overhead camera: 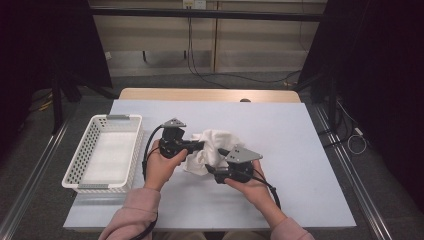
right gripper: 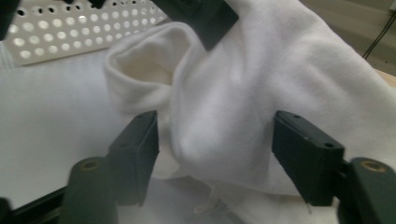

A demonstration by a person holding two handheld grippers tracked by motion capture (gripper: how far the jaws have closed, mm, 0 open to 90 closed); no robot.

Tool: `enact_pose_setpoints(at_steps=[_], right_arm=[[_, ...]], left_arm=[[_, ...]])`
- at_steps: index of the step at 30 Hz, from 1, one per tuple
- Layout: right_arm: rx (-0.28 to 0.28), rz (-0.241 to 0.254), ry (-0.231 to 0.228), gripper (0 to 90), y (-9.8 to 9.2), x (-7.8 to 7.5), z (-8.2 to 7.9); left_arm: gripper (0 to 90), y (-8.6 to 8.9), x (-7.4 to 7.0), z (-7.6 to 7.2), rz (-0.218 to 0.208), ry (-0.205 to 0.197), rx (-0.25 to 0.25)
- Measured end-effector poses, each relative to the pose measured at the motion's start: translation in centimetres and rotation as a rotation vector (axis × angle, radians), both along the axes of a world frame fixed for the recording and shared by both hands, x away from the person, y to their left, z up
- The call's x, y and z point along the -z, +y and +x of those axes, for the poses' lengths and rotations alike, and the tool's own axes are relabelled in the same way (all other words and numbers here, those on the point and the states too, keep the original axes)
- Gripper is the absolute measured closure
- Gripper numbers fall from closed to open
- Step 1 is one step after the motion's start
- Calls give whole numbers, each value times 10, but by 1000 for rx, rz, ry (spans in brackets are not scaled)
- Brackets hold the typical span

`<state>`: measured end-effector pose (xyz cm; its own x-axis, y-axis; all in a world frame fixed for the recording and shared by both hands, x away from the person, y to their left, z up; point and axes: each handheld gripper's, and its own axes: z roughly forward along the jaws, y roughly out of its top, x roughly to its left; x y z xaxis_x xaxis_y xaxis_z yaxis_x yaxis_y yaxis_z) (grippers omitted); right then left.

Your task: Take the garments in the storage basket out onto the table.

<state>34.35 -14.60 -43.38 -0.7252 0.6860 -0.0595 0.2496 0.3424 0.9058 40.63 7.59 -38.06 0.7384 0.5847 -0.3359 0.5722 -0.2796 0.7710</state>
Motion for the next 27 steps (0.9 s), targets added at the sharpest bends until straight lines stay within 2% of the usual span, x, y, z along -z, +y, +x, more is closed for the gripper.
enact_pose_setpoints(at_steps=[1,3,5,6,8,10,11,12,14,15,16,19,20,23,27], right_arm=[[10,-2,4,355,1,1,2],[25,0,18,460,2,2,7],[36,3,38,637,1,3,9],[35,9,54,710,0,2,11],[44,16,58,819,-4,1,12],[60,48,77,842,-8,-1,13],[67,55,80,845,-11,-2,13],[79,64,84,848,-13,-4,13],[94,87,96,850,-19,-6,14],[104,99,106,850,-22,-7,15],[118,119,115,850,-26,-8,15],[167,157,125,850,-39,-13,18],[178,178,129,851,-44,-14,18],[213,203,122,851,-58,-19,21],[250,232,109,851,-74,-23,22]], left_arm=[[868,-1,1,0,-6,-2,1],[867,-2,2,-1,5,-4,12],[855,-4,3,-2,-9,1,13],[842,-5,4,-1,-3,-13,19],[787,-5,4,-2,-13,-21,14],[698,-5,4,-2,-12,-31,13],[626,-4,4,-2,2,-45,23],[538,-4,3,-3,-6,-51,12],[354,-3,2,-3,1,-48,7],[289,-2,2,-2,12,-66,5],[247,-2,2,-3,4,-83,-1],[161,-2,1,-4,41,-108,10],[154,-1,3,-5,39,-115,16],[136,0,7,-4,42,-101,5],[133,6,15,-1,76,-97,4]])
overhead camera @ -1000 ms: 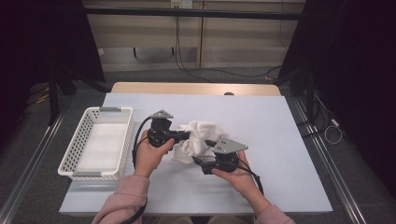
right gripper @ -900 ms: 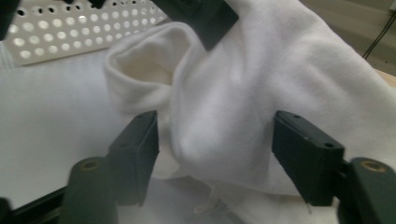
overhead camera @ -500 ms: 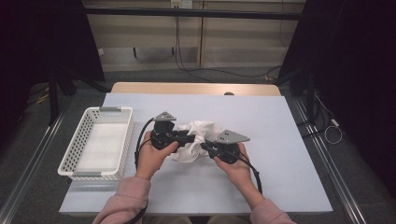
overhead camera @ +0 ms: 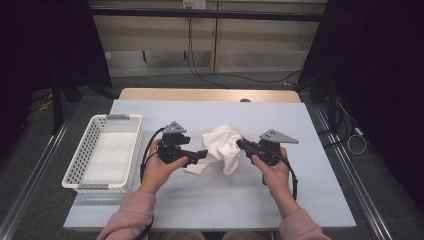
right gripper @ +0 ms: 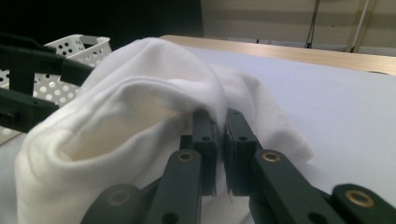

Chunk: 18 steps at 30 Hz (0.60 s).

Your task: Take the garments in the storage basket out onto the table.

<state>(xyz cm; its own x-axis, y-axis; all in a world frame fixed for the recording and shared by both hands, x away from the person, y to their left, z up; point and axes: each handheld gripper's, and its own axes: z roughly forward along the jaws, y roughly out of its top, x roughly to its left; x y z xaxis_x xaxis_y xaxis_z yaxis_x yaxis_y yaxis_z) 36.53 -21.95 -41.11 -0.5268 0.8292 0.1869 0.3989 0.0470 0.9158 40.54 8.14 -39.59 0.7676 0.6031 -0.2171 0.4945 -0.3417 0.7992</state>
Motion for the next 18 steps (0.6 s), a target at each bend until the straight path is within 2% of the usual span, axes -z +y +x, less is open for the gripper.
enact_pose_setpoints(at_steps=[4,6,7,9,11,12,13,14,15,16,18], right_arm=[[19,10,0,851,-8,0,0],[17,18,5,851,-9,0,-1],[20,15,3,851,-10,0,0],[22,22,4,851,-10,-1,0],[26,19,3,851,-9,-1,0],[24,23,6,851,-9,-1,0],[26,26,7,851,-9,0,0],[28,27,7,851,-9,-1,0],[25,24,6,851,-9,-1,0],[23,25,6,851,-9,-1,0],[28,29,10,851,-9,-1,0]], left_arm=[[133,2,8,1,-1,8,-9],[132,1,10,1,15,10,3],[132,-1,11,-1,6,12,1],[132,-3,13,-1,25,13,26],[137,-8,17,-3,5,9,23],[143,-9,18,-3,33,-16,37],[144,-11,19,-3,28,-1,36],[156,-12,21,-3,32,-19,36],[178,-13,22,-3,30,-16,32],[184,-15,24,-2,52,-9,42],[197,-19,29,-3,49,1,24]])
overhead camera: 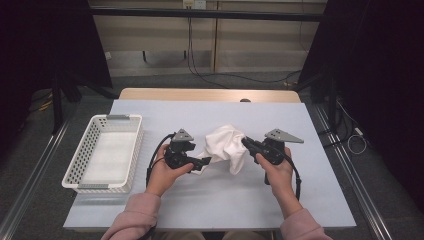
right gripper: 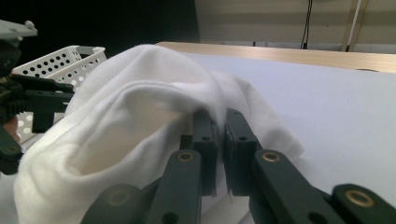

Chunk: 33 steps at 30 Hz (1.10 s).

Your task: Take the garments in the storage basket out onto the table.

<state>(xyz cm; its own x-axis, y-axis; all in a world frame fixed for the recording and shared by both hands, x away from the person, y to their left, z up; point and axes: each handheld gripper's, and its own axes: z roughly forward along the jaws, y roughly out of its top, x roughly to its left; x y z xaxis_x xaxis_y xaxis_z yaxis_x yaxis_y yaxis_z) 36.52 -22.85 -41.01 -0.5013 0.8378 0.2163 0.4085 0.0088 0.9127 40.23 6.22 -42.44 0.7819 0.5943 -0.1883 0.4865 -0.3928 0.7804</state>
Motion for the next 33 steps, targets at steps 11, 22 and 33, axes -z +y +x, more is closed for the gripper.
enact_pose_setpoints(at_steps=[11,22,33], right_arm=[[-13,8,-11,851,1,-1,-1],[38,38,16,851,-13,-8,-3],[134,14,96,850,-41,-1,4]], left_arm=[[729,-21,14,2,45,31,28],[825,3,-21,-9,-34,104,106],[828,45,-20,6,-78,132,-53]])
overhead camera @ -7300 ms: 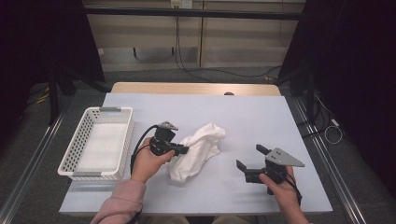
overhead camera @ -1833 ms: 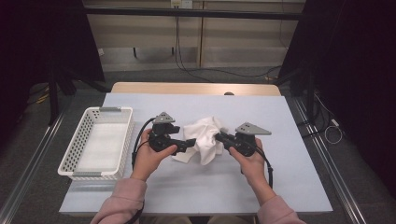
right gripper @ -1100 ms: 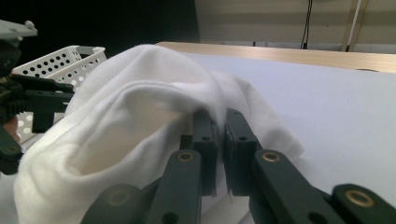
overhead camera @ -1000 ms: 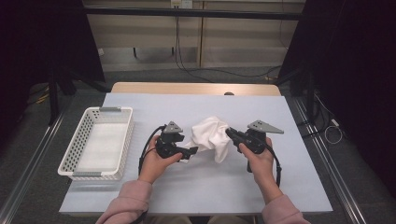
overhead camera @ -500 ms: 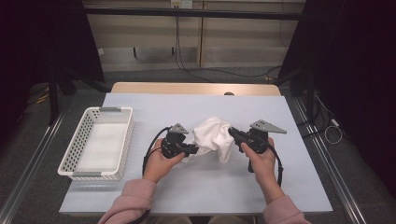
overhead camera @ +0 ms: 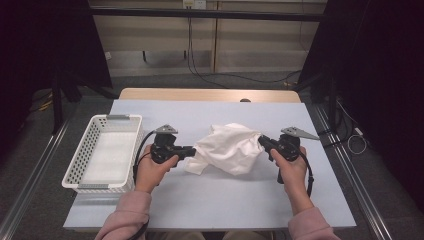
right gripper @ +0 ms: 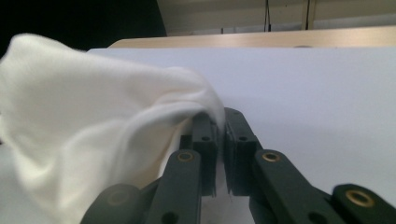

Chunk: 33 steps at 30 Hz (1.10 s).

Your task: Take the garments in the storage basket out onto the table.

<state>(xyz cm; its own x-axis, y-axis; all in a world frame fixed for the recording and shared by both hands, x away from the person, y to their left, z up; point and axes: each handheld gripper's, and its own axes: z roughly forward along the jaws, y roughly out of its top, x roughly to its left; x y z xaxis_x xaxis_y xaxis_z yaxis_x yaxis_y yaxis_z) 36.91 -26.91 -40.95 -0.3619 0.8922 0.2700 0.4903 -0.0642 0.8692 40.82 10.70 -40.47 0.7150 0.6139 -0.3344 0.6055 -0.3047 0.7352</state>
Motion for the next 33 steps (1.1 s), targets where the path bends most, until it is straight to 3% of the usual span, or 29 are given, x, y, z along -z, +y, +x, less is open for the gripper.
enact_pose_setpoints(at_steps=[1,2,5,6,9,10,11,15,21,22,23,28,33], right_arm=[[-5,8,8,849,-1,3,0],[-11,-3,12,848,0,5,1],[-30,-15,34,849,2,9,1],[-28,-28,30,848,3,9,1],[-59,-54,12,841,6,10,1],[-60,-60,11,836,7,11,0],[-60,-61,10,830,7,12,0],[-63,-85,12,740,8,16,-2],[-74,-71,5,640,5,14,-4],[-76,-72,0,609,4,13,-5],[-76,-65,4,574,4,12,-6],[-85,-78,-4,532,2,11,-9],[-99,-91,-13,567,3,10,-9]], left_arm=[[827,4,5,3,12,-8,-24],[827,7,9,5,3,21,-38],[827,13,17,10,4,44,-71],[827,13,19,11,-13,52,-81],[826,14,19,12,10,43,-99],[824,13,19,11,4,63,-116],[824,13,20,12,25,36,-114],[823,12,24,15,64,51,-135],[822,14,26,17,69,35,-190],[822,15,24,17,85,27,-191],[822,16,24,17,74,17,-207],[817,22,22,19,74,-1,-242],[814,23,23,19,74,4,-248]])
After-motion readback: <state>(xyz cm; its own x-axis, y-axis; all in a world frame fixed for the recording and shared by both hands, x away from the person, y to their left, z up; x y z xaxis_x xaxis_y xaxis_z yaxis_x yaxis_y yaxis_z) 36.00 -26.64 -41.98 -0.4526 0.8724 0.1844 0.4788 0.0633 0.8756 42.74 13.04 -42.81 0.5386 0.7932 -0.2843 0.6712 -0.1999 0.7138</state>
